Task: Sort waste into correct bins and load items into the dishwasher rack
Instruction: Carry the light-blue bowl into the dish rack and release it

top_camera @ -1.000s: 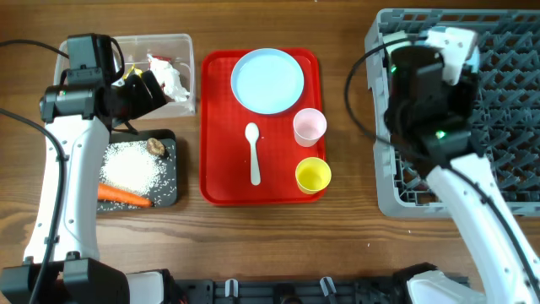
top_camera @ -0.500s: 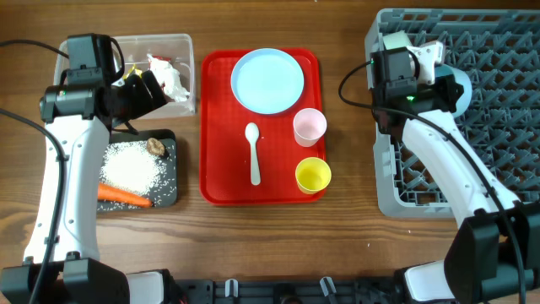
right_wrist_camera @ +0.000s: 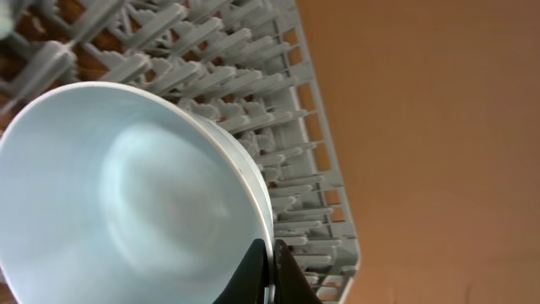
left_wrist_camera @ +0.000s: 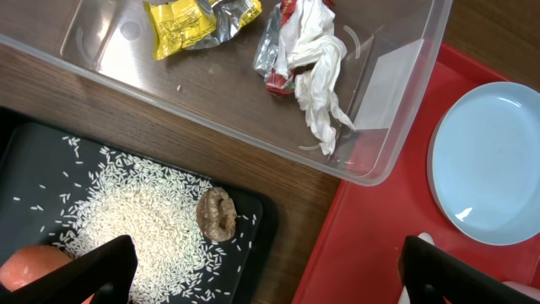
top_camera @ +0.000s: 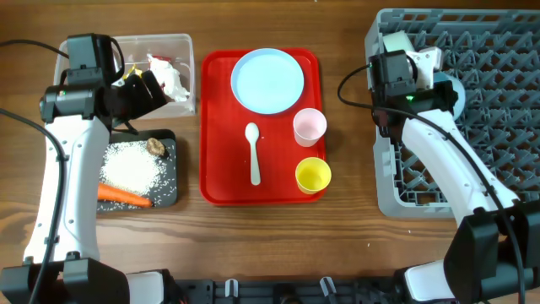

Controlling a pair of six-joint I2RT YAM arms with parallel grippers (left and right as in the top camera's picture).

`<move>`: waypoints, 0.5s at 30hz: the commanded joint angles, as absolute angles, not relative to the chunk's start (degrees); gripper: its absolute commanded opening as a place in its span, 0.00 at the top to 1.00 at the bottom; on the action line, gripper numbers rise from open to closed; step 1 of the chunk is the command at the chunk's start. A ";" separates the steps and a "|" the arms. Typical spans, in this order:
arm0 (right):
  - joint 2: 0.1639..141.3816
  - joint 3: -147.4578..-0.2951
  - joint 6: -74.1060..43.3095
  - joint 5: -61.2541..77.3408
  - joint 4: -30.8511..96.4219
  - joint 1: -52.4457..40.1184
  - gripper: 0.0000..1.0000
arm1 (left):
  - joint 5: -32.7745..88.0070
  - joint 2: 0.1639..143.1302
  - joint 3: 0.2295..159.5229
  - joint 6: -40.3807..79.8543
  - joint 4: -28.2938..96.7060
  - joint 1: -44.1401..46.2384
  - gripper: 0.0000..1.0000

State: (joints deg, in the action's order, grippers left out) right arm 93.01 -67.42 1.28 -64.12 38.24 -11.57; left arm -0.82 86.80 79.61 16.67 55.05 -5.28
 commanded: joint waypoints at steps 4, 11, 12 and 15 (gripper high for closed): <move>94.00 -66.98 -0.19 -62.63 38.20 -11.81 0.96 | -1.37 86.80 80.20 17.15 54.92 -5.48 0.00; 94.15 -66.98 0.71 -67.02 36.97 -11.81 0.96 | -1.37 86.80 80.20 17.17 54.92 -5.48 0.00; 94.32 -66.98 1.23 -67.07 37.08 -11.81 0.96 | -1.39 86.80 80.20 17.15 54.92 -5.50 0.00; 94.96 -66.98 1.54 -67.07 37.08 -11.81 0.96 | -1.37 86.80 80.20 17.15 54.92 -5.48 0.00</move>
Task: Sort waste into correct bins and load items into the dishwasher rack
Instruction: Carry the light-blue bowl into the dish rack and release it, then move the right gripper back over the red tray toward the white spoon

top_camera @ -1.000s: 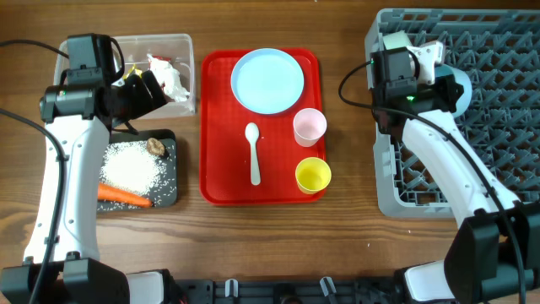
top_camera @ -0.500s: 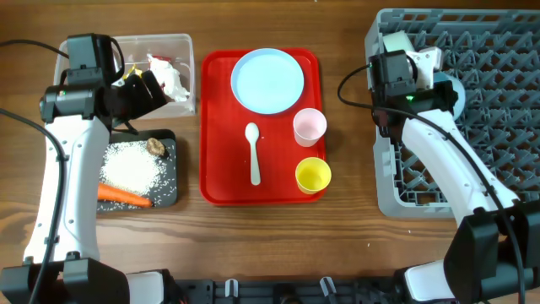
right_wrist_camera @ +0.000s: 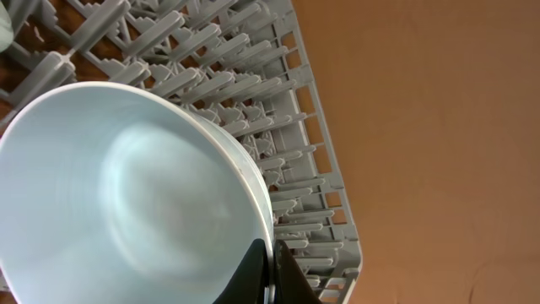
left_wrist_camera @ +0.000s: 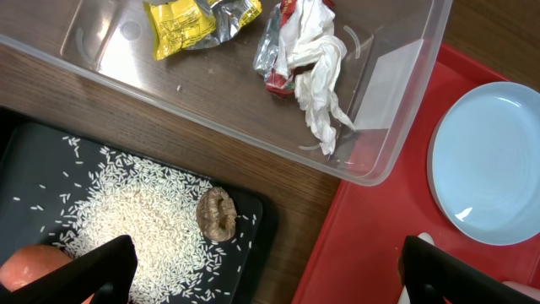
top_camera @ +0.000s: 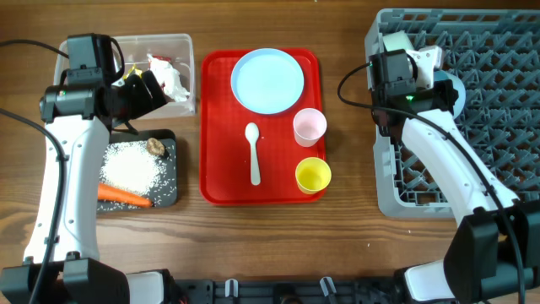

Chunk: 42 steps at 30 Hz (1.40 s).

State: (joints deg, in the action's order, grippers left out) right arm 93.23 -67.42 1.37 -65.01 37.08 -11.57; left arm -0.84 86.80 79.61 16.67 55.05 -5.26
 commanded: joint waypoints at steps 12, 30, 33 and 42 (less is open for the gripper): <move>99.22 -67.00 3.01 -70.19 36.67 -11.75 0.96 | -1.37 86.80 80.20 17.17 54.92 -5.48 0.00; 99.22 -67.00 11.03 -77.34 31.29 -11.84 0.96 | -1.37 86.80 80.20 17.17 54.92 -5.48 0.00; 99.22 -67.00 11.20 -75.61 31.79 -12.82 0.96 | -1.37 86.80 80.20 17.15 54.92 -5.48 0.00; 99.22 -67.00 11.97 -72.97 31.97 -17.67 0.96 | -1.37 86.80 80.20 17.15 54.92 -5.48 0.00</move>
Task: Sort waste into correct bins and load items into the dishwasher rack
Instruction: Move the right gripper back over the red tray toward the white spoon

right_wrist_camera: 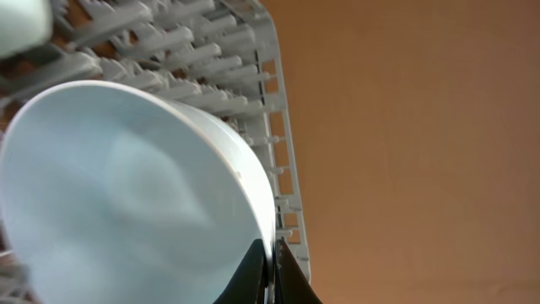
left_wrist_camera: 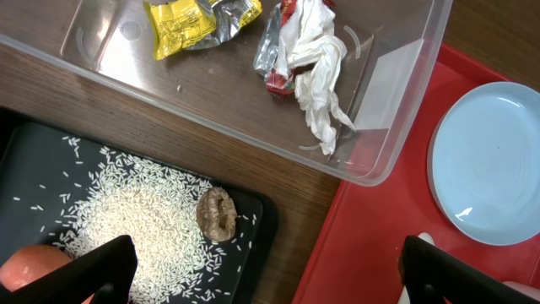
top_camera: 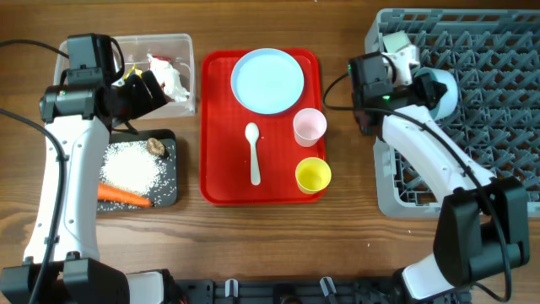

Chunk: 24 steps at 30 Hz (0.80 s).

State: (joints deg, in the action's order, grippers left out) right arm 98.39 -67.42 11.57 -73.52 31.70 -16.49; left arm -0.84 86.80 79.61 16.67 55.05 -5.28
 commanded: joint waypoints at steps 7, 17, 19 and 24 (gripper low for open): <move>99.22 -67.00 11.84 -70.08 36.03 -18.59 0.94 | -1.37 86.80 80.20 17.15 54.92 -5.48 0.00; 99.22 -67.00 5.78 -63.26 44.05 -18.59 0.31 | -1.37 86.80 80.20 17.15 54.92 -5.48 0.00; 99.13 -67.00 5.39 -62.89 45.01 -18.79 0.26 | -1.37 86.80 80.20 17.15 54.92 -5.48 0.00; 97.91 -67.26 4.19 -62.74 43.94 -21.04 0.15 | -1.37 86.80 80.20 17.15 54.92 -5.48 0.00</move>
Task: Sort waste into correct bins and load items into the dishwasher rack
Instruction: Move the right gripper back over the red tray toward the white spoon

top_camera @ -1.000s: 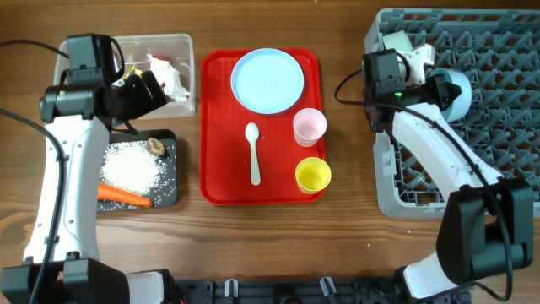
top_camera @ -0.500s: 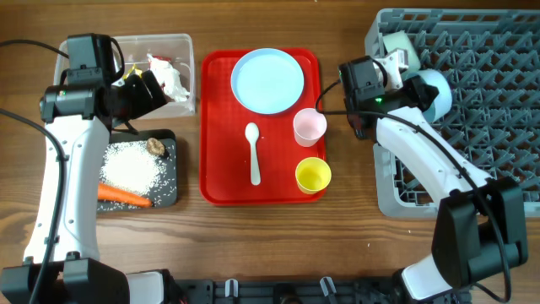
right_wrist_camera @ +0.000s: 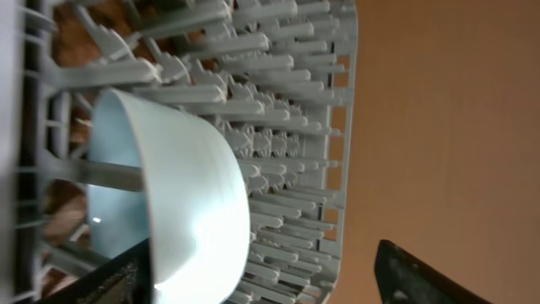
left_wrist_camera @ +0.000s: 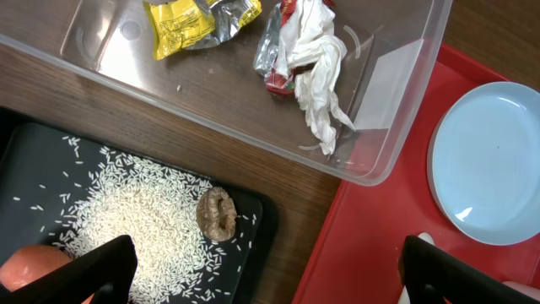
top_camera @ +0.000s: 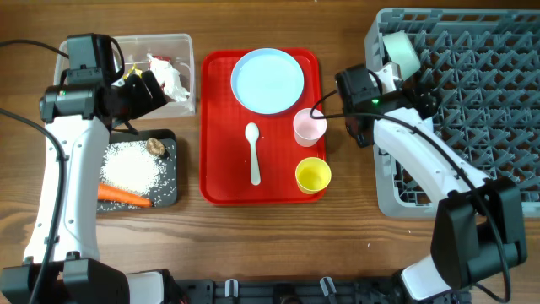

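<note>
A pale blue bowl (right_wrist_camera: 173, 211) lies tilted among the tines of the grey dishwasher rack (right_wrist_camera: 287, 93), at its far left corner (top_camera: 400, 51). My right gripper (right_wrist_camera: 270, 283) is open just off the bowl, holding nothing; from overhead the right gripper (top_camera: 419, 91) is at the rack's left edge. My left gripper (left_wrist_camera: 278, 279) hangs open and empty over the black tray (left_wrist_camera: 51, 169) of rice. The red tray (top_camera: 216, 169) carries a blue plate (top_camera: 267, 80), a white spoon (top_camera: 253, 154), a pink cup (top_camera: 310, 127) and a yellow cup (top_camera: 313, 175).
The clear bin (left_wrist_camera: 396, 93) holds a yellow wrapper (left_wrist_camera: 181, 25) and a crumpled tissue with a red wrapper (left_wrist_camera: 316, 63). On the rice tray lie a brown mushroom-like piece (left_wrist_camera: 218, 211) and a carrot (top_camera: 125, 196). Bare wood shows between the red tray and the rack.
My right gripper was shut on the bowl's rim over the rack. Now it is open, the bowl rests in the rack's far left corner, and the arm has shifted left. The left arm is unchanged.
At the two oldest moments my right gripper held the pale blue bowl by its rim over the rack. It then held the bowl nearer the rack's left edge. Now the bowl sits in the rack, let go. The left arm stayed open over the rice tray throughout.
</note>
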Controlling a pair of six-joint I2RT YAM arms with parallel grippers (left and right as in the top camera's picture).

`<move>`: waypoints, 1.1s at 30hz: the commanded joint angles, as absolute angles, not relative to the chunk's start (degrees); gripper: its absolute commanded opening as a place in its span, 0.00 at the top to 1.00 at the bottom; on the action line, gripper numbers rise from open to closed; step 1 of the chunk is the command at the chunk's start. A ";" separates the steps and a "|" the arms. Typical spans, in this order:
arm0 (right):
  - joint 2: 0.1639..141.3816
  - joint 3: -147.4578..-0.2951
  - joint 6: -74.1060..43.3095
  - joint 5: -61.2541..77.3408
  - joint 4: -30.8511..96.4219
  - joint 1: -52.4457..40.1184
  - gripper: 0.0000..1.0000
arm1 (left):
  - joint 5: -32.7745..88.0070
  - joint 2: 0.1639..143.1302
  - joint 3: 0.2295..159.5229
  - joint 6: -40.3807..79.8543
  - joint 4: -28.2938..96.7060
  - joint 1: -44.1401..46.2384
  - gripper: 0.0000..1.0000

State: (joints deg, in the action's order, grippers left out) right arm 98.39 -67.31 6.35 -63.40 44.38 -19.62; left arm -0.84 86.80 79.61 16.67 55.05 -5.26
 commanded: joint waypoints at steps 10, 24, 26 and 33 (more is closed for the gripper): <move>95.02 -68.16 -1.52 -51.22 44.21 -22.35 0.13 | -1.39 86.80 80.20 17.17 54.92 -5.48 0.00; 76.53 -80.68 -5.28 -9.56 38.70 -22.35 0.25 | -1.37 86.80 80.20 17.17 54.92 -5.50 0.00; 75.85 -80.68 -8.14 -2.50 36.16 -22.35 0.27 | -1.37 86.80 80.20 17.15 54.92 -5.48 0.00; 80.18 -80.68 -11.16 4.36 36.95 -22.35 0.27 | -1.39 86.80 80.20 17.15 54.92 -5.48 0.00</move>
State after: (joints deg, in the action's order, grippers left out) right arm 77.08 -80.31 -8.86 -1.83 35.44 -22.26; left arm -0.82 86.80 79.61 16.67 55.05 -5.28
